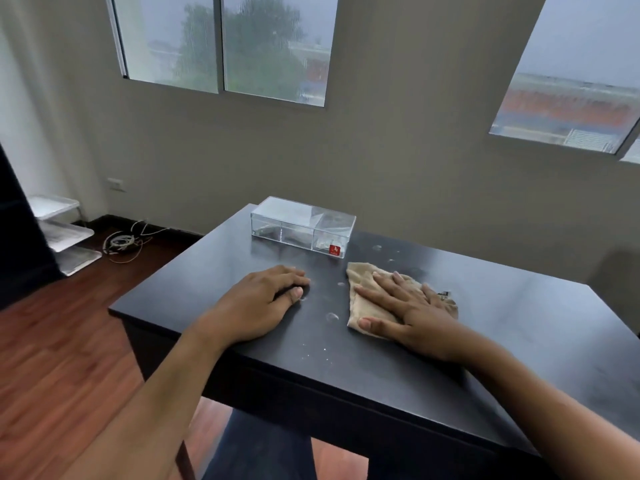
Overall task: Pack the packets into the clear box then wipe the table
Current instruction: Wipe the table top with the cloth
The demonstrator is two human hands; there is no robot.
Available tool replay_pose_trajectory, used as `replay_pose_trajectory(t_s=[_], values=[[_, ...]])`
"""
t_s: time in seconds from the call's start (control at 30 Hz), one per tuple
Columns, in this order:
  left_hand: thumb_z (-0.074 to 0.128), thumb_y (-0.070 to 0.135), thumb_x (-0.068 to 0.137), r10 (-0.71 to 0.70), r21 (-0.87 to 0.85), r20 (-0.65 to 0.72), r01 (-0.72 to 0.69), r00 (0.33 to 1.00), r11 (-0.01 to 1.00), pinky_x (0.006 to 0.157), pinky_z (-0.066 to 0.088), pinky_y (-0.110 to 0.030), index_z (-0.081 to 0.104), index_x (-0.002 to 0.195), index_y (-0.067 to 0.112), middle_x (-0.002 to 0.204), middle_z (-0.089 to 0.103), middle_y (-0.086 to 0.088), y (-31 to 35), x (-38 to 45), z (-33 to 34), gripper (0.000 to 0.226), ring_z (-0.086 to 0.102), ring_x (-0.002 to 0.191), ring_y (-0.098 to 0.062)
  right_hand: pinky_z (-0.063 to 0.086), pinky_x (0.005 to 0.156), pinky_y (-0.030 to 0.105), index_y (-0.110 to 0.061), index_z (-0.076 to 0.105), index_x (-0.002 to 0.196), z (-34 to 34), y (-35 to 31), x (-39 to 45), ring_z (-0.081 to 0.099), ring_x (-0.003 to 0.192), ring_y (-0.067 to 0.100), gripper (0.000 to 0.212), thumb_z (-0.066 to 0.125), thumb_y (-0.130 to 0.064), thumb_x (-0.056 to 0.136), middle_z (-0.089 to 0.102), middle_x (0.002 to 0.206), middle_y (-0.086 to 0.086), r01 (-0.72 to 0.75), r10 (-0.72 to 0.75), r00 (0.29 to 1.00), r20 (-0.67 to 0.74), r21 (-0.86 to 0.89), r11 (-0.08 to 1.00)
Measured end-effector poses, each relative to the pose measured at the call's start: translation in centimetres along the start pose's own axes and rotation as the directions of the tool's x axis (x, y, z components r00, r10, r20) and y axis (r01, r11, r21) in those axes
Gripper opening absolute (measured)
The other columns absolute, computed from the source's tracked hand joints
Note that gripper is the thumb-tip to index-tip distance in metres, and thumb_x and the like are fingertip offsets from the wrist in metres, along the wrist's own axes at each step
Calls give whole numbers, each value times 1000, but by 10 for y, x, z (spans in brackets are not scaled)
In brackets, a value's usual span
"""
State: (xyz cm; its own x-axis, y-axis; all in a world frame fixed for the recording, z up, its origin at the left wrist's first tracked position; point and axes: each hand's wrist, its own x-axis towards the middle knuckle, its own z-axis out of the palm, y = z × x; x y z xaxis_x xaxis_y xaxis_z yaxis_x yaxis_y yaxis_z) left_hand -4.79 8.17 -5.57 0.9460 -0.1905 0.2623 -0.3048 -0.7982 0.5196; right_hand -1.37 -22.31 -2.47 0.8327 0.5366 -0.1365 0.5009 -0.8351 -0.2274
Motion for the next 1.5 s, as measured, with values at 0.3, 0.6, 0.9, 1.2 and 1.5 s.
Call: replay_pose_trajectory(t_s=[0.3, 0.6, 0.9, 1.2, 1.5], values=[[50, 26, 104, -138, -185, -138, 111, 981, 976, 113, 44, -36, 55, 141, 33, 133, 65, 16, -11, 2, 0, 39, 59, 124, 0, -12, 122, 59, -47, 0, 160, 14, -7, 19, -14, 157, 16, 75, 7, -78, 92, -11, 171, -10, -370, 365, 917, -164, 1, 929], [50, 15, 100, -128, 96, -208, 150, 970, 984, 109, 40, -39, 55, 142, 23, 138, 61, 2, -11, 7, 6, 43, 56, 127, -22, -12, 124, 49, -48, -6, 159, 40, -90, -10, -14, 157, 17, 76, 7, -80, 91, -11, 171, -10, -216, 205, 957, -206, -33, 976], [49, 7, 101, -246, -156, -263, 210, 933, 965, 88, 31, 8, 59, 139, 30, 121, 72, 17, -12, 2, -6, 45, 60, 115, 5, -14, 123, 55, -45, 3, 160, 46, -140, 41, -10, 158, 27, 65, 14, -67, 100, -4, 173, 0, -128, 131, 975, -178, 30, 991], [55, 17, 101, -130, -29, -167, 126, 977, 992, 108, 38, -20, 58, 138, 38, 133, 62, 24, -35, -4, -15, 43, 53, 127, 4, -21, 113, 66, -61, -11, 152, 36, -85, -28, -18, 156, 12, 74, 5, -87, 85, -16, 170, -16, -304, 298, 946, -127, -26, 952], [52, 12, 101, -147, -12, -272, 150, 951, 989, 103, 46, -23, 66, 133, 31, 128, 71, 8, -25, -7, -11, 40, 65, 119, -10, -9, 112, 74, -55, 10, 156, 36, -143, 57, -3, 158, 28, 65, 19, -76, 95, 5, 172, -2, -113, 111, 986, -125, -8, 994]])
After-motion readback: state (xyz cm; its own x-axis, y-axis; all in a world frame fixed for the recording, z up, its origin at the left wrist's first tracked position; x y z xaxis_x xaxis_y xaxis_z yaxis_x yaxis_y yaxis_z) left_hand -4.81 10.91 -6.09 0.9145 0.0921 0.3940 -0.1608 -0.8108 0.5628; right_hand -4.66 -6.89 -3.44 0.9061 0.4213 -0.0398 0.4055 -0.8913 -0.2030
